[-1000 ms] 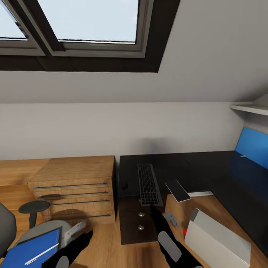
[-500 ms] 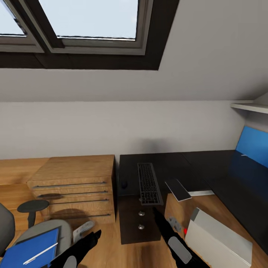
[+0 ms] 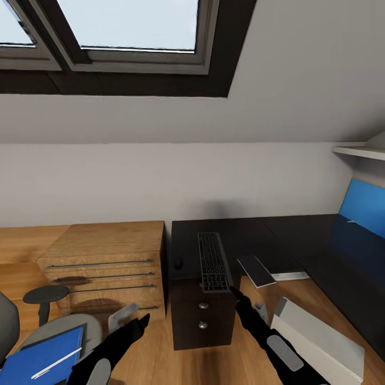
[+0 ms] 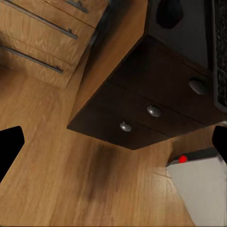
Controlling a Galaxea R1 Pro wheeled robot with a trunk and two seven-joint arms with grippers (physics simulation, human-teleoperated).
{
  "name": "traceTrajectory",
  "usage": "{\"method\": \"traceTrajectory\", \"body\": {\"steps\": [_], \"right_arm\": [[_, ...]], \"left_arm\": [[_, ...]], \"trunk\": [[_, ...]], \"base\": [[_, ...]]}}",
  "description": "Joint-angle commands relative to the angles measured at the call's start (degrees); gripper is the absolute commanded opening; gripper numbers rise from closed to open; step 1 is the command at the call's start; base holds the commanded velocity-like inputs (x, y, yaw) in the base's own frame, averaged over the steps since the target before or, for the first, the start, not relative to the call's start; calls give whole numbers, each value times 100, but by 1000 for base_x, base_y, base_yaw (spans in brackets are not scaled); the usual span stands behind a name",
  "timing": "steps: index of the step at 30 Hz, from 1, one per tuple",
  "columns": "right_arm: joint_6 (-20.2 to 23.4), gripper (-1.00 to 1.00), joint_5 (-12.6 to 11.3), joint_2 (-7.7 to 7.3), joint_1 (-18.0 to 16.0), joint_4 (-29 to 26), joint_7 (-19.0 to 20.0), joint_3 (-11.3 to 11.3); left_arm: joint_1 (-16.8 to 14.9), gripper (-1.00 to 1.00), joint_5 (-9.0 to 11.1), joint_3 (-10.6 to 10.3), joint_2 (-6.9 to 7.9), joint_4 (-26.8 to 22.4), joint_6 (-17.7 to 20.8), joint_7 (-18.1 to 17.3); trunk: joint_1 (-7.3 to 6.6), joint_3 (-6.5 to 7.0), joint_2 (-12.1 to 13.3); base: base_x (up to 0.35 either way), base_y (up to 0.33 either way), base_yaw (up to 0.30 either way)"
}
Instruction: In the bedroom, organize the workspace by keeping the computer under the desk, ensuring the monitor is on the desk, placing the keyboard on the desk next to the monitor, placing the mouse on the desk next to the keyboard, moving the folder from the swivel chair onto the desk next to the mouse, stacking the notebook on top of the folder with the pen on top of the notebook, and positioning the swivel chair next to the desk.
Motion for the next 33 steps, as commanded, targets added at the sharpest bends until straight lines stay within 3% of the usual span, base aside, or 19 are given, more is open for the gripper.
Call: {"method": "traceTrajectory", "body": {"steps": [1, 4, 9, 12, 33], "right_arm": [[10, 100, -58, -9, -5, 0, 81, 31], [21, 100, -60, -15, -3, 0, 297, 31], [23, 100, -59, -22, -3, 10, 384, 38], [26, 100, -56, -23, -3, 12, 398, 37], [9, 100, -60, -15, 3, 55, 416, 46]], "left_arm": [[11, 100, 59, -26, 2, -118, 24, 55], [176, 100, 59, -88, 7, -506, 256, 54], [287, 100, 59, -112, 2, -671, 743, 54], [305, 100, 59, -115, 0, -697, 842, 54], [317, 100, 63, -118, -1, -691, 918, 63]], "trunk": [[23, -27, -47], [89, -80, -168], [199, -170, -368], [265, -224, -488], [726, -601, -1331]], "base": [[0, 0, 0], [0, 0, 0], [0, 0, 0], [0, 0, 0], [0, 0, 0]]}}
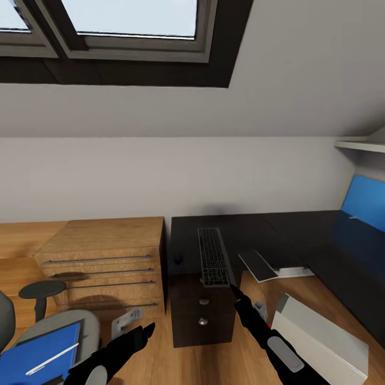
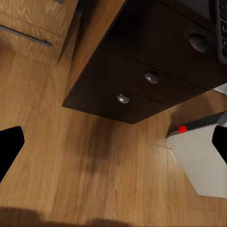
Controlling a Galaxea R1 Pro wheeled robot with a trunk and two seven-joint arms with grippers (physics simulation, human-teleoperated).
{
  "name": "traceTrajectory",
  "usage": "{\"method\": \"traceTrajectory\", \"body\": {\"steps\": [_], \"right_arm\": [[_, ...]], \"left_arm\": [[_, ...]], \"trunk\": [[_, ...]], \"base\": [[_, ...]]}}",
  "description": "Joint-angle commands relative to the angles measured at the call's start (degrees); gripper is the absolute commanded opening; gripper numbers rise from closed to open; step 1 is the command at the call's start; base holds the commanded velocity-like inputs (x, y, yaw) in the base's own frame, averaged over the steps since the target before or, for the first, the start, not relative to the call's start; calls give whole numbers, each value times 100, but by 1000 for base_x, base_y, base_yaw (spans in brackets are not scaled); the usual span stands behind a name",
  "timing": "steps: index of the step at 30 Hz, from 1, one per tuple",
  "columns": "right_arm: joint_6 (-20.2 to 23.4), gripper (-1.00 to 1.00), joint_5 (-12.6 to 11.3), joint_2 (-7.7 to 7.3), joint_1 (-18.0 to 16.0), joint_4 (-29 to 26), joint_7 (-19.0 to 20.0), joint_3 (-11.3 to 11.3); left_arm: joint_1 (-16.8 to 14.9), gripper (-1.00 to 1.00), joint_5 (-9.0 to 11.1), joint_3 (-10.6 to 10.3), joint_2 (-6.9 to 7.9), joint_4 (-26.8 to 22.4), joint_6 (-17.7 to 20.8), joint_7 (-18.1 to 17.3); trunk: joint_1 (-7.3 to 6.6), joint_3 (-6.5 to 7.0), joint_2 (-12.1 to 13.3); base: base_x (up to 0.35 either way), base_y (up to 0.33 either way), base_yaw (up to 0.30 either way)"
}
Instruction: In the bedroom, organize the workspace by keeping the computer under the desk, ensuring the monitor is on the desk, placing the keyboard on the desk next to the monitor, placing the mouse on the desk next to the keyboard, moving the folder from the swivel chair onto the desk next to the mouse, stacking the notebook on top of the folder with the pen on top of the notebook, and positioning the swivel chair next to the desk.
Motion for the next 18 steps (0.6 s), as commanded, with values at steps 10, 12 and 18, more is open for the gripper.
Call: {"method": "traceTrajectory", "body": {"steps": [10, 12, 18], "right_arm": [[9, 100, -57, -5, -3, -5, -19, 23], [14, 100, -60, 2, -8, 1, -70, 23], [14, 100, -54, 2, -7, -2, -105, 22]], "left_arm": [[-1, 100, 64, -2, 4, 0, 12, 53], [-1, 100, 65, -2, 7, -2, 12, 53], [-1, 100, 63, -2, 8, 0, 12, 53]], "trunk": [[221, -185, -406], [265, -221, -486], [396, -329, -727]], "base": [[0, 0, 0], [0, 0, 0], [0, 0, 0]]}}
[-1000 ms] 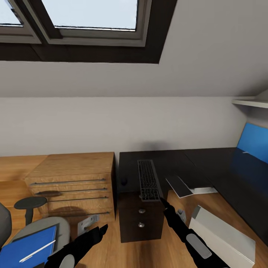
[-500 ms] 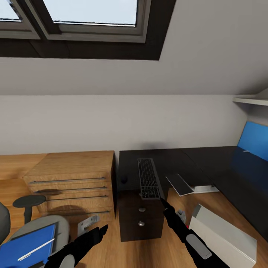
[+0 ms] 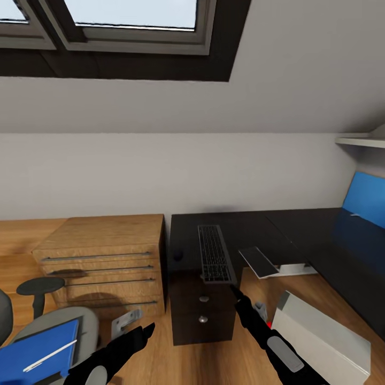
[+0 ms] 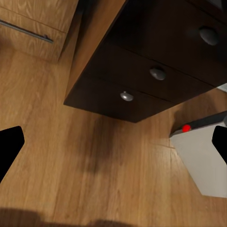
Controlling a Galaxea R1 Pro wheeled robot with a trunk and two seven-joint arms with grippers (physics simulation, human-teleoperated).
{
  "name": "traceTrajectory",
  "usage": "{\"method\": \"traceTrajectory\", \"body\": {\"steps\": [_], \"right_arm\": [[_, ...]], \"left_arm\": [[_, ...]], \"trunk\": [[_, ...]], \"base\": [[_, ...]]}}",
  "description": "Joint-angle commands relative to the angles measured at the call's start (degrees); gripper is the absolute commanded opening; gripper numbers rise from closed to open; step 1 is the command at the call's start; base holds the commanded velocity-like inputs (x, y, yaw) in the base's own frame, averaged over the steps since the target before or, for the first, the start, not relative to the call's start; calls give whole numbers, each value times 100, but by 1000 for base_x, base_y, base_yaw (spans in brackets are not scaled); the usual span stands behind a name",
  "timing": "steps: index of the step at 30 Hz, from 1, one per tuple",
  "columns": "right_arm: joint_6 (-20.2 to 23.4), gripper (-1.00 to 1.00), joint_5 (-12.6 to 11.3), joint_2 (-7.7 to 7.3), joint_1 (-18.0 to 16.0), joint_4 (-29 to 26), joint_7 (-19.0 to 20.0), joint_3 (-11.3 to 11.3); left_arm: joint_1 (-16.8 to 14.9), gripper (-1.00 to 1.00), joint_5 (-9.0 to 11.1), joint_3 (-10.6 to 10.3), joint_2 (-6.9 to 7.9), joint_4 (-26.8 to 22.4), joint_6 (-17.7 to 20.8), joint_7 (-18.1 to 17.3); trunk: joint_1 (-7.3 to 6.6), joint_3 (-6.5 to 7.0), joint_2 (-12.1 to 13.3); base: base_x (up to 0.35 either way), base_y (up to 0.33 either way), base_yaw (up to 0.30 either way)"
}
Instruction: In the bedroom, organize the workspace by keeping the computer under the desk, ensuring the monitor is on the desk, placing the keyboard on the desk next to the monitor, placing the mouse on the desk next to the keyboard, moving the folder from the swivel chair onto the desk next to the mouse, stacking the notebook on top of the folder with the pen on top of the notebook, and positioning the swivel chair next to the desk.
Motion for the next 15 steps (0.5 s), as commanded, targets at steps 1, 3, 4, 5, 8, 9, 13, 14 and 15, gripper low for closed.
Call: {"method": "traceTrajectory", "body": {"steps": [1, 3, 4, 5, 8, 9, 13, 14, 15], "right_arm": [[11, 100, -58, -6, -5, -1, 16, 31], [12, 100, -56, -6, -4, -11, 20, 34], [13, 100, -56, -8, -3, -14, 23, 35], [15, 100, -57, -10, -2, -19, 25, 36], [20, 100, -58, -13, -1, -31, 41, 36], [21, 100, -58, -14, -1, -33, 48, 33], [17, 100, -52, -7, -5, -12, 58, 26], [15, 100, -52, -5, -5, -8, 58, 25], [11, 100, -51, -3, -6, -5, 57, 24]], "left_arm": [[-1, 100, 59, -2, -1, -10, 11, 53], [-1, 100, 60, -2, -1, -14, 8, 53], [-1, 100, 61, -2, -1, -18, 7, 53], [-1, 100, 61, -2, -1, -21, 6, 53], [5, 100, 63, -2, -1, -29, 3, 53], [6, 100, 63, -2, -1, -30, 5, 53], [5, 100, 63, -2, -4, -32, 7, 53], [4, 100, 63, -2, -5, -32, 8, 53], [5, 100, 63, -2, -6, -33, 8, 53]], "trunk": [[23, -24, -45], [67, -59, -125], [89, -77, -165], [111, -95, -205], [177, -149, -326], [199, -167, -366], [243, -203, -446], [243, -203, -446], [243, -203, -446]], "base": [[0, 0, 0], [0, 0, 0], [0, 0, 0], [0, 0, 0], [0, 0, 0], [0, 0, 0], [0, 0, 0], [0, 0, 0], [0, 0, 0]]}}
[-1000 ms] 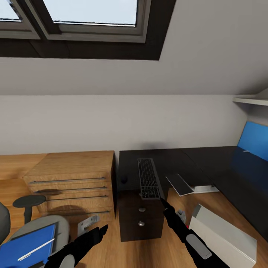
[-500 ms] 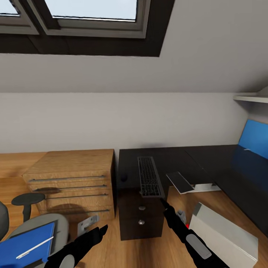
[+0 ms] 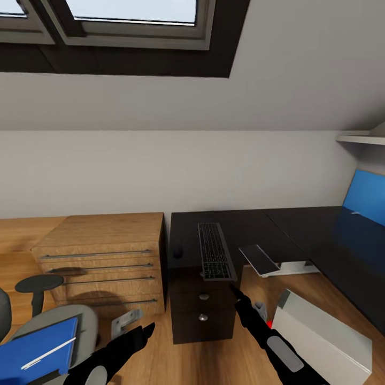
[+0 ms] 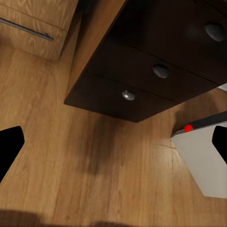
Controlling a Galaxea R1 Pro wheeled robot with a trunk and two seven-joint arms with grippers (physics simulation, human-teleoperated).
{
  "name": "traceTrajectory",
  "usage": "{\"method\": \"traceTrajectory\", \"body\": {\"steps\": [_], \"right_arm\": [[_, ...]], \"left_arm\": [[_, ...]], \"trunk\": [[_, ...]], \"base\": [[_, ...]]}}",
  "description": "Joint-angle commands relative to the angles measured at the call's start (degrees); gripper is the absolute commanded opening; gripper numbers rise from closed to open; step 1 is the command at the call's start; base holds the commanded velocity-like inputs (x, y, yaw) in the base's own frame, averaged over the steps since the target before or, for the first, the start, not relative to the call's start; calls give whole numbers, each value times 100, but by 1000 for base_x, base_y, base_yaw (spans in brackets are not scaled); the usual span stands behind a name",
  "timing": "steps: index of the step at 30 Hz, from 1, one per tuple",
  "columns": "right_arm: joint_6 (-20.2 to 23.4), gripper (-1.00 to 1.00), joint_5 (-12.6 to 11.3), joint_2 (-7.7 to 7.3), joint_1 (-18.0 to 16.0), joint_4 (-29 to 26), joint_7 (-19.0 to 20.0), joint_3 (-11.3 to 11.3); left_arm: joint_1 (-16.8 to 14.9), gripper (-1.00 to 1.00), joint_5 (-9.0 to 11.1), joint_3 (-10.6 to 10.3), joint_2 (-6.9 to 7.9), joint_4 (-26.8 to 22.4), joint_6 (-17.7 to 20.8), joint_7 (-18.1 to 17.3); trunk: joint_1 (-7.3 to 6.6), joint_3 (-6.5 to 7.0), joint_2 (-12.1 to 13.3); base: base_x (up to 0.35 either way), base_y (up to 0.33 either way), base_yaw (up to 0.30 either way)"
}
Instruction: In the bedroom, organize the workspace by keeping the computer under the desk, ensuring the monitor is on the desk, placing the keyboard on the desk next to the monitor, placing the mouse on the desk next to the keyboard, moving the folder from the swivel chair onto the desk next to the mouse, stacking the notebook on top of the folder with the pen on top of the notebook, and positioning the swivel chair next to the desk.
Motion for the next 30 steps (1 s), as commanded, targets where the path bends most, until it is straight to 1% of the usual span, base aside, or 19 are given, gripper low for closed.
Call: {"method": "traceTrajectory", "body": {"steps": [1, 3, 5, 7, 13, 30], "right_arm": [[1, 100, -60, -4, -5, 8, 14, 27], [-18, 100, -56, -1, -6, 28, 8, 26], [-152, 100, -28, 16, -13, 272, 6, 30], [-193, 100, 24, 17, -14, 338, 15, 32], [-219, 100, 82, 3, -17, 379, 34, 26], [-216, 100, 82, 19, -16, 383, 28, 33]], "left_arm": [[-2, 100, 60, -2, -2, -9, 12, 53], [-4, 100, 60, -2, -3, -9, 13, 53], [0, 100, 60, -2, -5, -8, 13, 53], [-2, 100, 60, -2, -8, -5, 10, 53], [0, 100, 60, -2, -13, 6, 12, 53], [1, 100, 52, -2, -18, 22, 1, 61]], "trunk": [[0, -5, -3], [0, -5, -3], [44, -41, -83], [88, -77, -164], [220, -184, -404], [593, -490, -1086]], "base": [[0, 0, 0], [0, 0, 0], [0, 0, 0], [0, 0, 0], [0, 0, 0], [0, 0, 0]]}}
